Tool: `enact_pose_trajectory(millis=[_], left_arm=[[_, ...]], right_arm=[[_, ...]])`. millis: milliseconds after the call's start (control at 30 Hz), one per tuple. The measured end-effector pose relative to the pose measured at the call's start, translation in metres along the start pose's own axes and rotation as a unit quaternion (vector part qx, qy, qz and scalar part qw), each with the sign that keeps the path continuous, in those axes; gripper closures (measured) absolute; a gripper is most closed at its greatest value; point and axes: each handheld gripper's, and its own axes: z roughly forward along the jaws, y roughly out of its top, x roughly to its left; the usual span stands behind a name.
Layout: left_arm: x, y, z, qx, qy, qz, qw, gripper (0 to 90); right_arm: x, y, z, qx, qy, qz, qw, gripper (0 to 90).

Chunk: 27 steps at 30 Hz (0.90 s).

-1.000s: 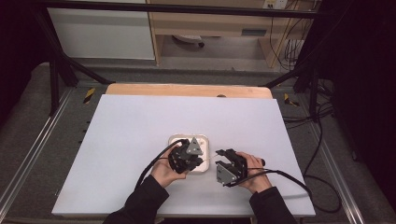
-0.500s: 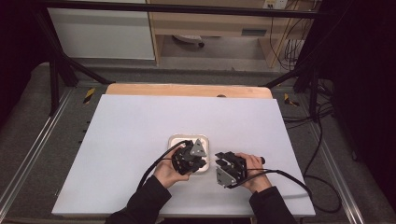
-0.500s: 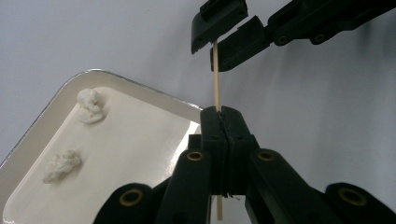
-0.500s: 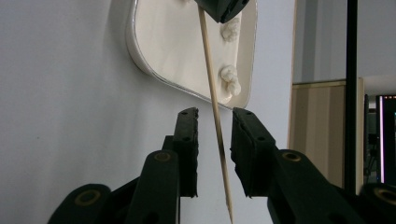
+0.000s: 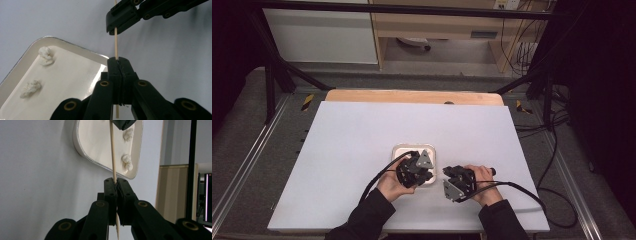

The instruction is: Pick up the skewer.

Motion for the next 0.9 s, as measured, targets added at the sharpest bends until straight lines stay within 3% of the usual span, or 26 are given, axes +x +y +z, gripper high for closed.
enact_pose_trajectory(millis=[300,367,467,533,667,900], left_arm=[[0.004,-0.001,0.0,0.001,-0.003,-0.016,0.9999,87.4],[0.004,-0.001,0.0,0.008,0.014,-0.009,0.9998,78.7],[0.003,0.002,0.001,0.033,0.022,-0.003,0.9992,68.4],[0.003,0.003,0.002,0.045,0.028,0.002,0.9986,66.5],[-0.001,0.01,0.011,0.078,0.028,0.01,0.9965,70.4],[-0.002,0.012,0.018,0.086,0.022,0.008,0.996,85.7]], right_arm=[[0.002,0.002,0.0,0.003,-0.003,-0.022,0.9997,89.1],[0.002,0.001,0.0,0.01,-0.002,-0.028,0.9995,89.1],[0.001,0.0,0.0,0.021,-0.004,-0.033,0.9992,89.1],[0.001,0.0,0.0,0.023,-0.002,-0.032,0.9992,89.1],[0.002,0.001,0.001,0.027,0.0,-0.033,0.9991,89.1],[0.001,0.001,-0.001,0.027,-0.002,-0.037,0.999,89.1]])
